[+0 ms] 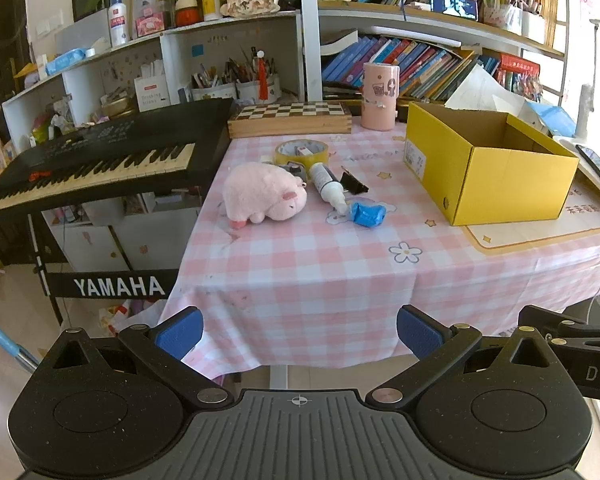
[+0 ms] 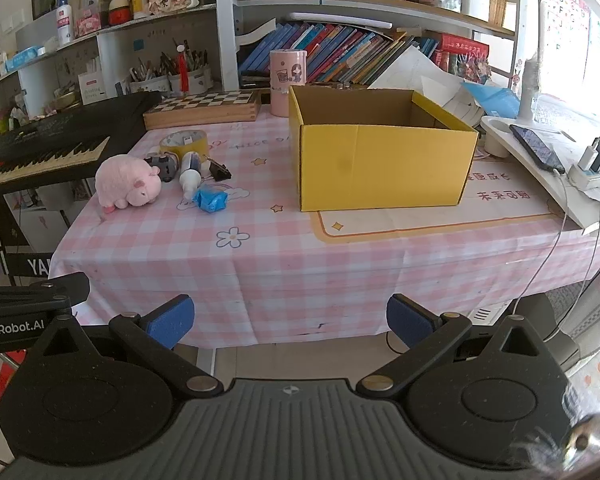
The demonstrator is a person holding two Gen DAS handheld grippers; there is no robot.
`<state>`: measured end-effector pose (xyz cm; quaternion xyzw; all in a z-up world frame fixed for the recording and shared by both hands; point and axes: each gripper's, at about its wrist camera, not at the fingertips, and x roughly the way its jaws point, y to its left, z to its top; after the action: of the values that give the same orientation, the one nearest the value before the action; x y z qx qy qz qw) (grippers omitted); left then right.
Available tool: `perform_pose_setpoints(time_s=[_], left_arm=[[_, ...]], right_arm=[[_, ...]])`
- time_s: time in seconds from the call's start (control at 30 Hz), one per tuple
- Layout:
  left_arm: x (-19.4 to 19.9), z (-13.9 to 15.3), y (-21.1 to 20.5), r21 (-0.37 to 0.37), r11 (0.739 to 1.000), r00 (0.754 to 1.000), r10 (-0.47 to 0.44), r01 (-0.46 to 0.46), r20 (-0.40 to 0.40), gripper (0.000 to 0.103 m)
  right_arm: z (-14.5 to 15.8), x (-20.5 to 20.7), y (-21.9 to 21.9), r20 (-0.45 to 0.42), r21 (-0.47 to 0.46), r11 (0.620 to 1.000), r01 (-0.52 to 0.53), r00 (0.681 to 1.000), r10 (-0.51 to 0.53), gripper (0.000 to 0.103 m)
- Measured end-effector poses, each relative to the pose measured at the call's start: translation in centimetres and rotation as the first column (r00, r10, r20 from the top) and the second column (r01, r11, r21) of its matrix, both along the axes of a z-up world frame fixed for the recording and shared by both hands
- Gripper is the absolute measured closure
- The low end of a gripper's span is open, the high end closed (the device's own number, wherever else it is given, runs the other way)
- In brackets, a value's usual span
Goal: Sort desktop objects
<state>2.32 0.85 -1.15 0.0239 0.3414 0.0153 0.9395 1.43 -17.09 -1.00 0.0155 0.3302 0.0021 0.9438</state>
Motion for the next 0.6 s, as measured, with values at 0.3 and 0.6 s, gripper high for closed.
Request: perform_pose_setpoints(time_s=[0.3,0.6], left_arm=[[0.2,-0.01,0.18,-0.003,1.0,1.0,0.004,-0.004,-0.011,0.0],[0.67,-0.1,0.12,-0.002,1.0,1.0,-0.001,0.001,-0.019,0.0]], right_arm=[[-0.53,0.04,0.67,-0.006,-0.005,1.0,-0.004,1.0,0.004,0.0],[-0.41,0.26,0.69,-0.01,-0.005,1.0,-0.004,1.0,0.003,0.0]])
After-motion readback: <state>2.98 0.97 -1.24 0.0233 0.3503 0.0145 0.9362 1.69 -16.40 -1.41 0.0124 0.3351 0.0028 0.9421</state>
